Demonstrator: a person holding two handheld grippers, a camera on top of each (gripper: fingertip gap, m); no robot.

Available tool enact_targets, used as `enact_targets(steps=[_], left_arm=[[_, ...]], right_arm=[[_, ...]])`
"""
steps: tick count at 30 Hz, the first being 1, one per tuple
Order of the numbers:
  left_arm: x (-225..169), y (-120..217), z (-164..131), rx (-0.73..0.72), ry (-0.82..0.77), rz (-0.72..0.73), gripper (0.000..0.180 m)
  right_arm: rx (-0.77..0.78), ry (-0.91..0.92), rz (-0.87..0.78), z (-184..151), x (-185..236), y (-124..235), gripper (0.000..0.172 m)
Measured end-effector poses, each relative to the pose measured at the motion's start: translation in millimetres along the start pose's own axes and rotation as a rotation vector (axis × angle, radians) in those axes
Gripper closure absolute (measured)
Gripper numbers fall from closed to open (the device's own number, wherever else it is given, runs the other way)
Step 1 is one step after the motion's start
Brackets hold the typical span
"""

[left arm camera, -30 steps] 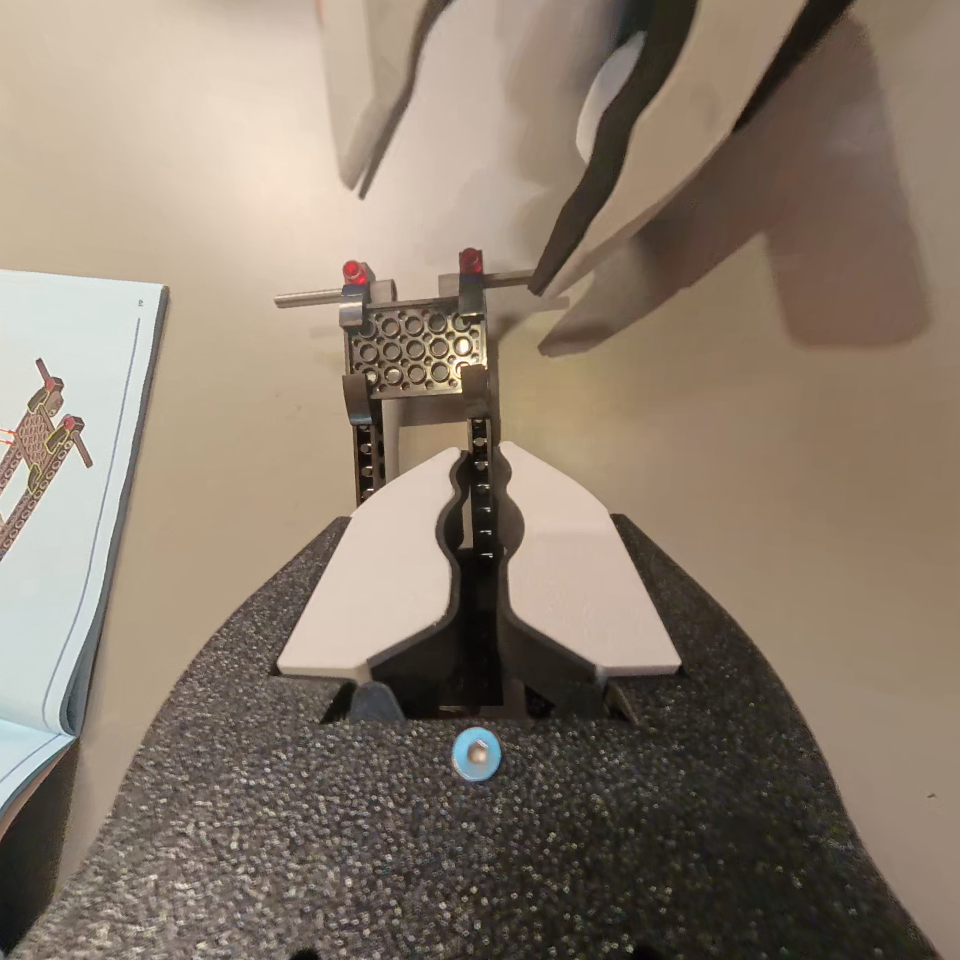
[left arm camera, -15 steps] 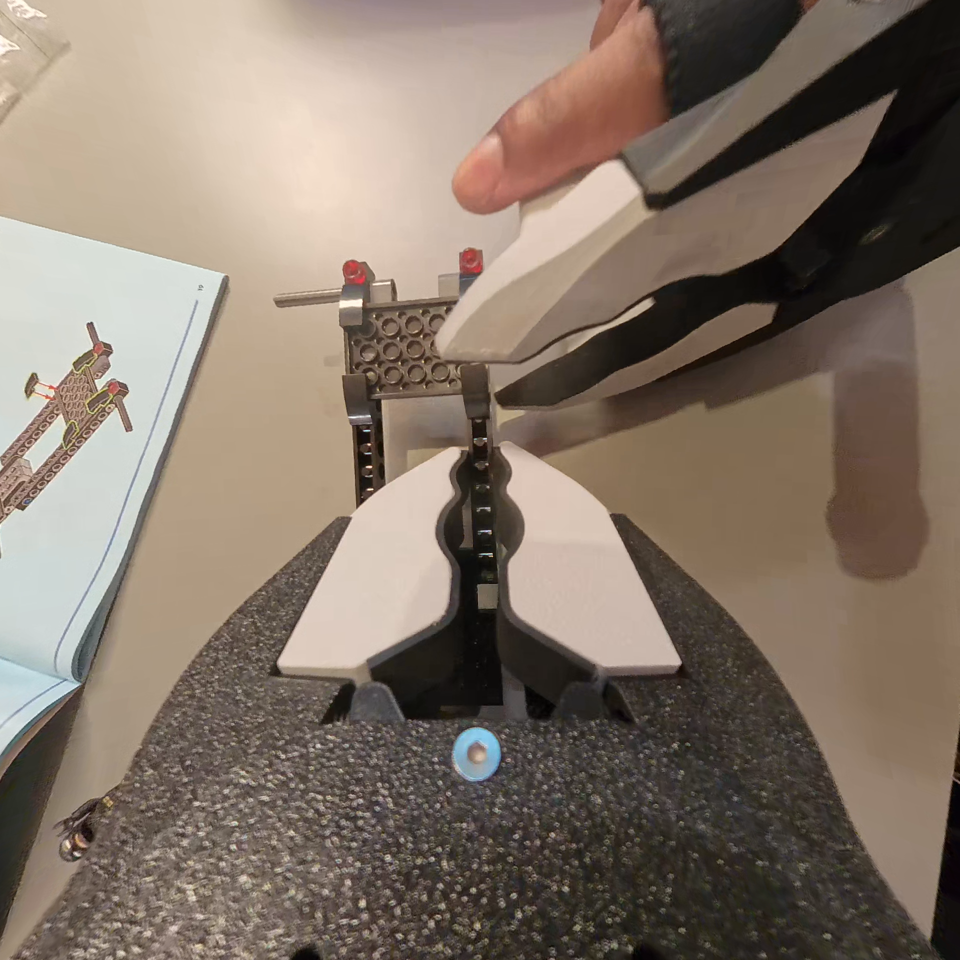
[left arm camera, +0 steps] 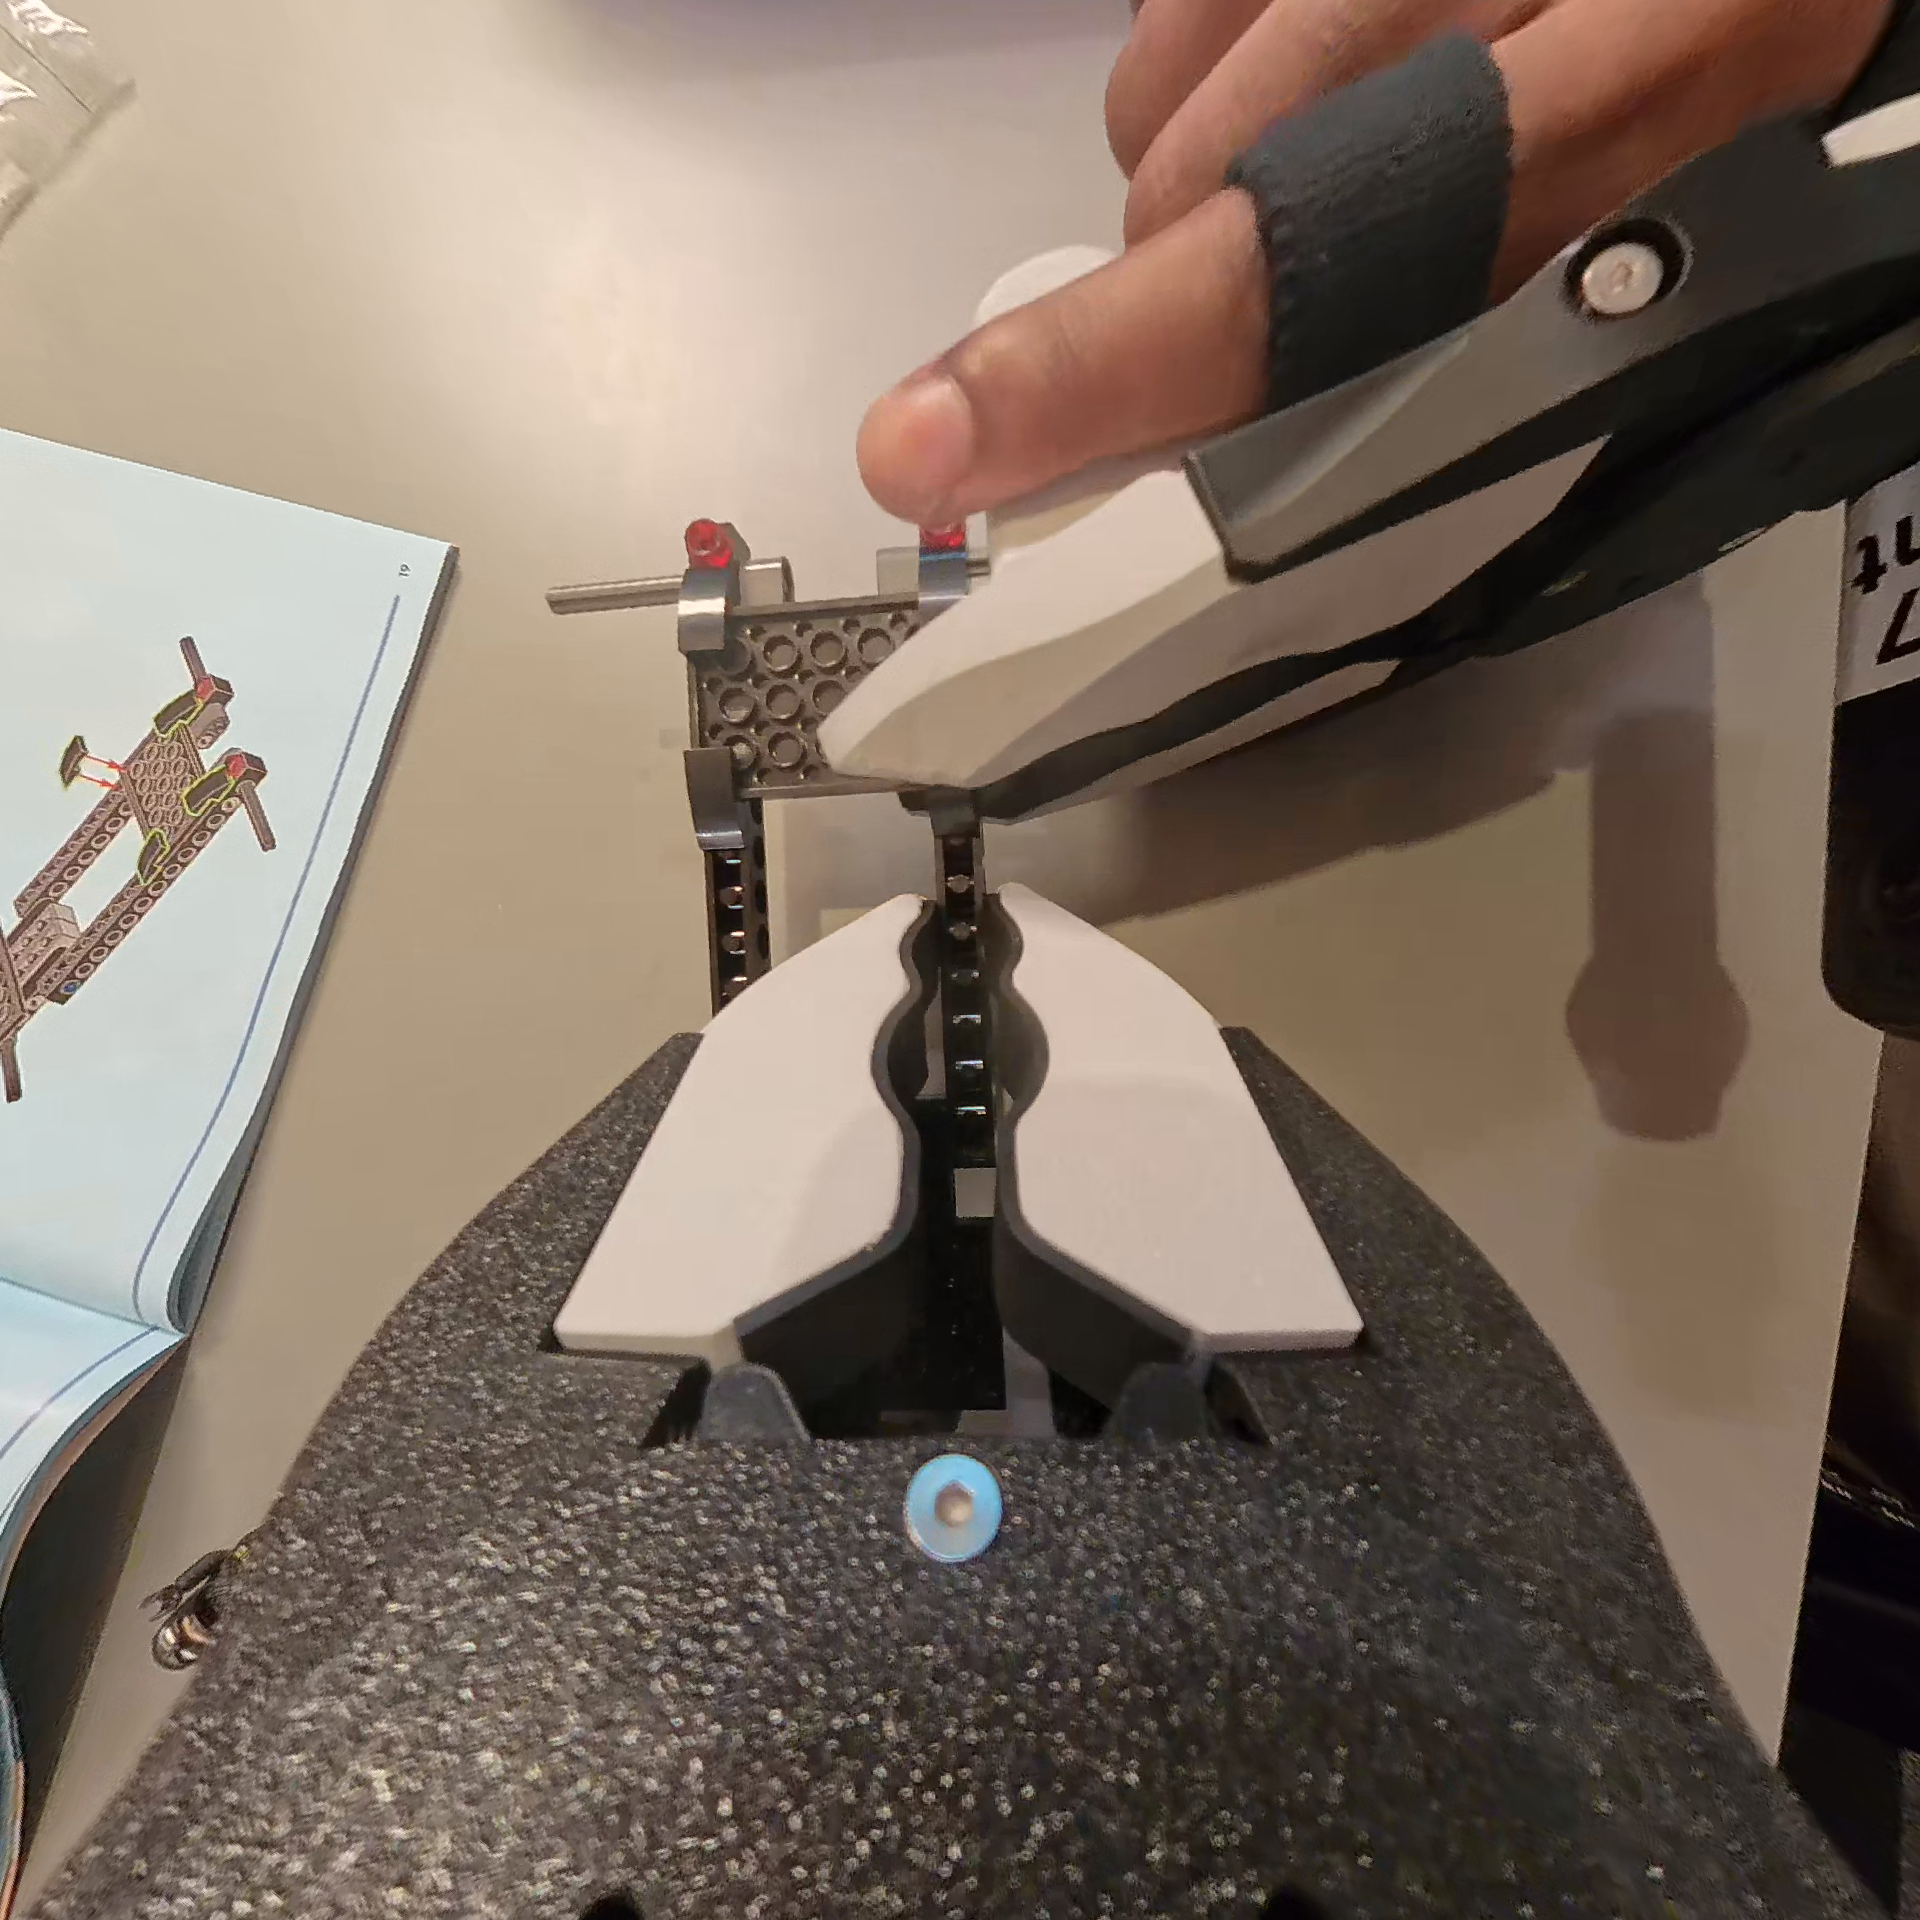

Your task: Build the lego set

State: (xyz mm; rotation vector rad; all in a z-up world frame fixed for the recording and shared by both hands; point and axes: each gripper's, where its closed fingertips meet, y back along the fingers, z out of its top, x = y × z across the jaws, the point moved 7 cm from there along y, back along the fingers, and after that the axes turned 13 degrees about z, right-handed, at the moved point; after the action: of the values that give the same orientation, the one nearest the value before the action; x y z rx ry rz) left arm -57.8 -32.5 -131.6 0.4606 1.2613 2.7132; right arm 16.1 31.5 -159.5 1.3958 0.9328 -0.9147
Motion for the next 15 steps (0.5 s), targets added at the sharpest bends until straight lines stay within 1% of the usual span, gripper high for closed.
enact_targets(steps=[8,15], left_arm=[[0.0,2.6,-0.2,-0.014,0.015,-0.024,0.173],[0.5,1.7,-0.8,-0.012,0.019,-0.041,0.173]], right_arm=[[0.010,0.047,-0.002,-0.3,2.4,-0.6,0.149],[0.013,0.091,0.005,-2.0,3.3,-0.9,0.151]])
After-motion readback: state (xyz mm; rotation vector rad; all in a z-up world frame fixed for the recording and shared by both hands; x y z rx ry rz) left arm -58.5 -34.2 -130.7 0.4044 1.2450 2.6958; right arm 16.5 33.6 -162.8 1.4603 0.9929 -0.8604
